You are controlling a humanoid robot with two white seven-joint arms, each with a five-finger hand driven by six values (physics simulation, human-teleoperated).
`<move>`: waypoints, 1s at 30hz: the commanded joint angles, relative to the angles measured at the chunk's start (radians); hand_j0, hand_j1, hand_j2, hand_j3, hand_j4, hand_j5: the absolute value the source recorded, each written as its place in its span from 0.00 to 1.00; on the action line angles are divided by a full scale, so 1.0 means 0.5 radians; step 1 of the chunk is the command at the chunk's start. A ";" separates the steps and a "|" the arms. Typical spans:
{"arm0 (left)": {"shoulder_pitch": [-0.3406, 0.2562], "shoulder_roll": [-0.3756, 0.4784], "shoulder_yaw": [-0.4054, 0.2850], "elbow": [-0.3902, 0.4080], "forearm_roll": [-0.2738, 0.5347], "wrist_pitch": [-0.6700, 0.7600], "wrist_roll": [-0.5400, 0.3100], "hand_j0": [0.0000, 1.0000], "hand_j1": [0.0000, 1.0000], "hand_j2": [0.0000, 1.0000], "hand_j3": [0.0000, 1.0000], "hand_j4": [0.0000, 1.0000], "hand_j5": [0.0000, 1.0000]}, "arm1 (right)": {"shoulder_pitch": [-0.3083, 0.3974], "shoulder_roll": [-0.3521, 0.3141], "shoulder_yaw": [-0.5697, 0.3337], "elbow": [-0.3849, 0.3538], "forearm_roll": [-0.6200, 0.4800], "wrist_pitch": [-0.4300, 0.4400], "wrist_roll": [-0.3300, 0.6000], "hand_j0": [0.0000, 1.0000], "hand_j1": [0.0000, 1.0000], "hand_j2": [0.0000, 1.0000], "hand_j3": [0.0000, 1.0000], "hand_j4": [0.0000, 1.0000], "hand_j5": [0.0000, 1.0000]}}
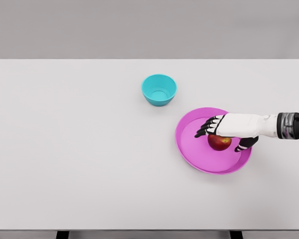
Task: Put the apple from the pink plate into the blue bowl with your right arm
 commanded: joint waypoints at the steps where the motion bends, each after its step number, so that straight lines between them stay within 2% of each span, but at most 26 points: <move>1: 0.000 0.000 0.000 0.000 0.000 0.000 -0.001 1.00 1.00 1.00 1.00 1.00 1.00 | 0.000 -0.002 0.000 -0.001 -0.011 0.005 -0.001 0.90 0.90 0.90 0.90 0.90 0.90; 2: 0.000 0.000 0.000 0.000 0.000 0.000 -0.001 1.00 1.00 1.00 1.00 1.00 1.00 | 0.000 -0.002 0.000 0.002 -0.011 0.005 -0.001 0.85 0.85 0.85 0.85 0.85 0.85; 15: 0.000 0.000 0.000 0.000 0.000 0.000 -0.001 1.00 1.00 1.00 1.00 1.00 1.00 | 0.000 -0.002 0.022 0.005 -0.011 0.005 -0.001 0.85 0.85 0.85 0.85 0.85 0.85; 20: 0.000 0.000 0.000 0.000 0.000 0.000 -0.001 1.00 1.00 1.00 1.00 1.00 1.00 | 0.000 -0.002 0.022 0.005 -0.011 0.005 -0.001 0.68 0.68 0.68 0.68 0.68 0.68; 24: 0.000 0.000 0.000 0.000 0.003 0.000 -0.001 1.00 1.00 1.00 1.00 1.00 1.00 | 0.000 -0.002 0.022 0.005 -0.011 0.005 -0.001 0.60 0.60 0.60 0.60 0.60 0.60; 30: 0.000 0.000 0.000 0.000 0.003 -0.003 -0.001 1.00 1.00 1.00 1.00 1.00 1.00 | 0.000 -0.005 0.019 -0.001 -0.011 0.005 -0.001 0.59 0.59 0.59 0.59 0.59 0.59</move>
